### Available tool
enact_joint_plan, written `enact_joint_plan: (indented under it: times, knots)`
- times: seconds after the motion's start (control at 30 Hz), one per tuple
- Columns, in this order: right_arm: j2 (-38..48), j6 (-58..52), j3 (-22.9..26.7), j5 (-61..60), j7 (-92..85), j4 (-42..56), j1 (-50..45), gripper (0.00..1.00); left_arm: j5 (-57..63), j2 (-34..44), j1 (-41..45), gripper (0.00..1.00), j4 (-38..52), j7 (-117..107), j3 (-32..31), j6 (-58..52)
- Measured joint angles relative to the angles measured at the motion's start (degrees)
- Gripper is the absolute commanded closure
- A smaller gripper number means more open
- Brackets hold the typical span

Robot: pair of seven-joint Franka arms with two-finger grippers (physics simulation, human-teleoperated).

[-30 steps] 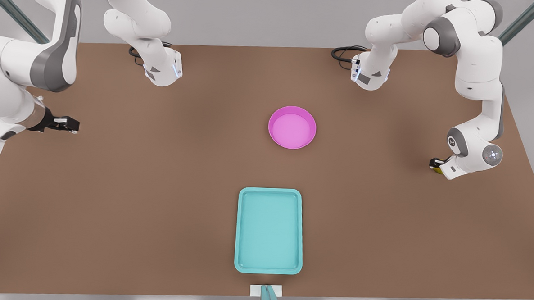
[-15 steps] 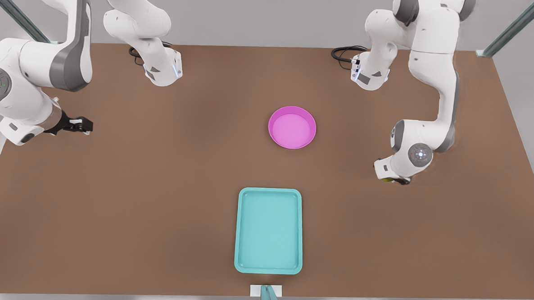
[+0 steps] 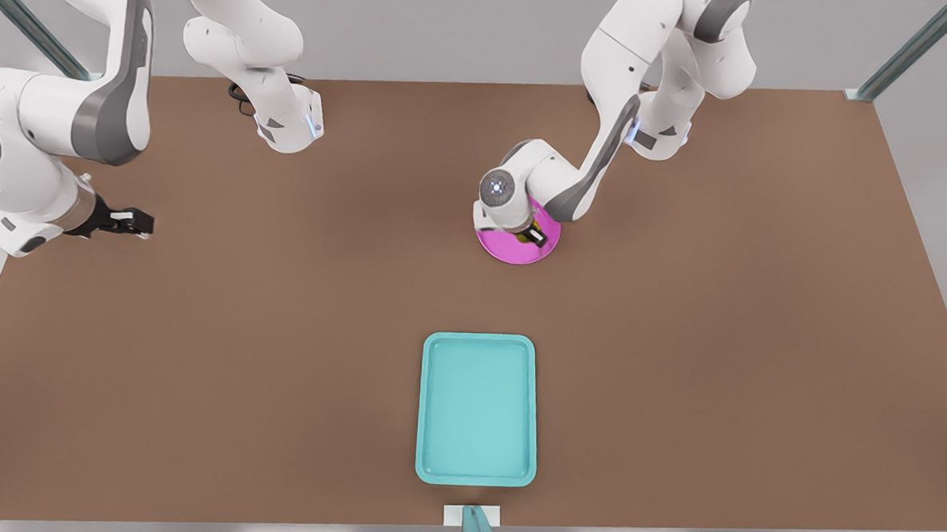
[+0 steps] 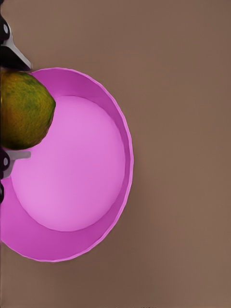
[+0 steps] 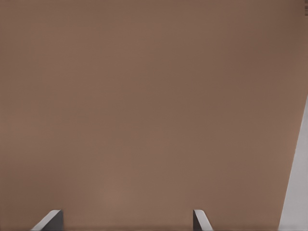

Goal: Place the orange on the plate with the left arm and the plate on the tray with the right arm

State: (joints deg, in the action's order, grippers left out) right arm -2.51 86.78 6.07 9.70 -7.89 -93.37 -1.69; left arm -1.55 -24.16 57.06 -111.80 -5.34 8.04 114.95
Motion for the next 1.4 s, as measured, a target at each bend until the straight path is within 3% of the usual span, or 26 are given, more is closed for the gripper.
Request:
enact_joint_plan:
  times: [0.13, 0.17, 0.27, 0.33, 0.37, 0.4, 0.5, 0.57, 0.77, 0.97, 1.4]
  knots:
    - [0.0, -0.02, 0.01, -0.2, 0.01, -0.44, -0.02, 0.0, -0.12, 0.98, 1.6, 0.0, 0.82, -5.68, 0.4, -2.99]
    - [-0.02, -0.02, 0.04, -0.87, 0.04, -1.69, -0.13, 0.0, -0.38, 1.41, 1.78, 0.0, 6.32, -6.48, 3.74, -5.95]
    - [-5.2, 0.96, 0.07, -6.78, 0.33, -5.31, -2.16, 0.0, -5.09, 1.95, -0.13, 0.0, 26.54, -6.33, 25.52, -19.2]
    - [-9.64, 4.25, 0.0, -12.22, 1.3, -7.15, -11.02, 0.0, -9.26, 1.92, -4.22, 0.0, 30.83, -5.18, 37.34, -25.89]
    - [-10.73, 7.35, -0.1, -14.9, 2.13, -9.89, -16.35, 0.0, -10.69, 1.76, -7.38, 0.0, 32.82, -4.51, 39.64, -28.46]
    - [-11.68, 11.29, -0.28, -17.43, 3.3, -12.57, -21.2, 0.0, -11.06, 3.34, -14.86, 0.0, 34.11, -3.92, 34.47, -30.52]
    - [-14.88, 23.42, -1.25, -24.41, 7.6, -17.7, -31.34, 0.0, -2.52, 11.25, -42.21, 0.0, 32.63, -2.97, -0.05, -32.76]
    - [-14.75, 31.73, -1.77, -28.88, 10.18, -22.95, -35.72, 0.0, 0.79, 15.25, -49.41, 0.0, 29.96, -2.68, -8.77, -32.76]
    - [-15.5, 51.33, -9.8, -42.0, 16.43, -29.69, -42.3, 0.0, 4.04, 14.38, -52.04, 0.0, 31.51, -2.05, -11.5, -34.18]
    - [-19.49, 66.29, -11.88, -53.14, 20.93, -30.27, -47.04, 0.0, 3.97, 14.1, -51.92, 0.0, 32.29, -1.42, -11.97, -35.41]
    - [-24.68, 75.56, -13.61, -56.82, 26.14, -29.79, -49.99, 0.0, 4.03, 12.83, -52.08, 0.0, 33.29, -0.76, -11.04, -37.05]
